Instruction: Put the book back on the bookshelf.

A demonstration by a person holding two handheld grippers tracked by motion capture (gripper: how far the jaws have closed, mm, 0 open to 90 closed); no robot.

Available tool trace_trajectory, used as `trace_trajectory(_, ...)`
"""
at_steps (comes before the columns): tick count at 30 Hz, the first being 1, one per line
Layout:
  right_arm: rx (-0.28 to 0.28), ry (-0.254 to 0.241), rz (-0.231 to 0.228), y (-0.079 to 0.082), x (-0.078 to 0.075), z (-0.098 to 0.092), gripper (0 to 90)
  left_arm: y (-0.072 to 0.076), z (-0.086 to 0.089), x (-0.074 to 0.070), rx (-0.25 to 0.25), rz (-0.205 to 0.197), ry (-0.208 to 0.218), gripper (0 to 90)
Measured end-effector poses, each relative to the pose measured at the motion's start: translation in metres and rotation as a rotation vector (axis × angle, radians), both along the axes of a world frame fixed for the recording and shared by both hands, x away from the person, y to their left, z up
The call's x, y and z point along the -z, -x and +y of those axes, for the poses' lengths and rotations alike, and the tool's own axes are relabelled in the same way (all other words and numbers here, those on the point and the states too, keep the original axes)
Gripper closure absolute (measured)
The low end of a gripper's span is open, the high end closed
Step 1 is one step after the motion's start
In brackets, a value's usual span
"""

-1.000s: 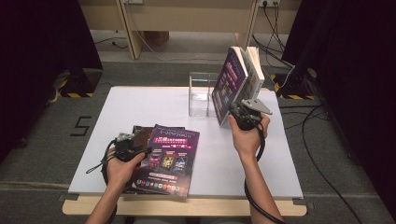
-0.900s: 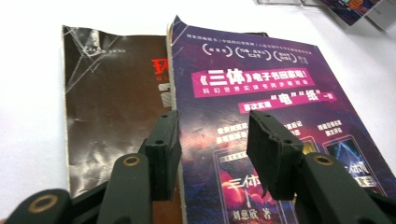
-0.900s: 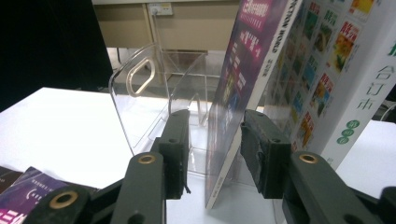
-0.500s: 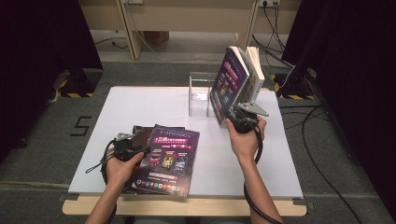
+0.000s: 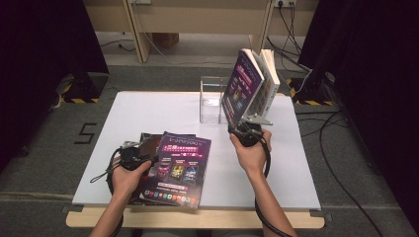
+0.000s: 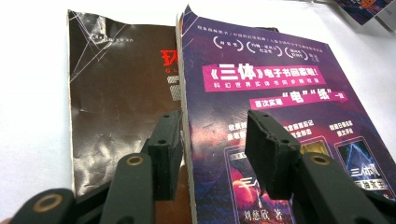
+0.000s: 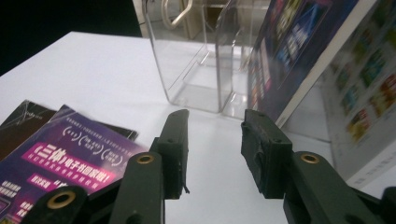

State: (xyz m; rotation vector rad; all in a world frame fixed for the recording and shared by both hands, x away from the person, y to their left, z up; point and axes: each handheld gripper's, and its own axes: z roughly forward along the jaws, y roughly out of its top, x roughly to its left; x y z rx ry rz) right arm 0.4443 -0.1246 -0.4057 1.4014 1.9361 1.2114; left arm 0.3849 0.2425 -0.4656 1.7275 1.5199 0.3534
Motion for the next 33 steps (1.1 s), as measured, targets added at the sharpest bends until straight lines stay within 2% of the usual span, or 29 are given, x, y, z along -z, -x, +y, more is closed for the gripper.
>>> trace_trajectory(8, -0.043, 0.013, 0.072, -0.002, 0.018, 0.009, 61.7, 0.0, -0.001, 0.002, 0.004, 0.018, 0.003, 56.0)
trace_trajectory(14, -0.055, 0.003, 0.139, -0.005, 0.033, 0.015, 63.0, -0.001, 0.0, 0.003, -0.001, 0.025, -0.006, 58.0)
trace_trajectory(22, -0.078, 0.01, 0.207, -0.01, 0.044, 0.019, 64.2, -0.001, 0.001, 0.006, -0.001, 0.046, -0.012, 58.9)
trace_trajectory(28, -0.087, 0.019, 0.232, -0.011, 0.049, 0.021, 63.8, -0.001, 0.0, 0.008, 0.005, 0.06, -0.017, 60.2)
trace_trajectory(33, -0.096, 0.025, 0.221, -0.011, 0.049, 0.021, 63.8, -0.001, 0.001, 0.009, 0.004, 0.063, -0.02, 62.0)
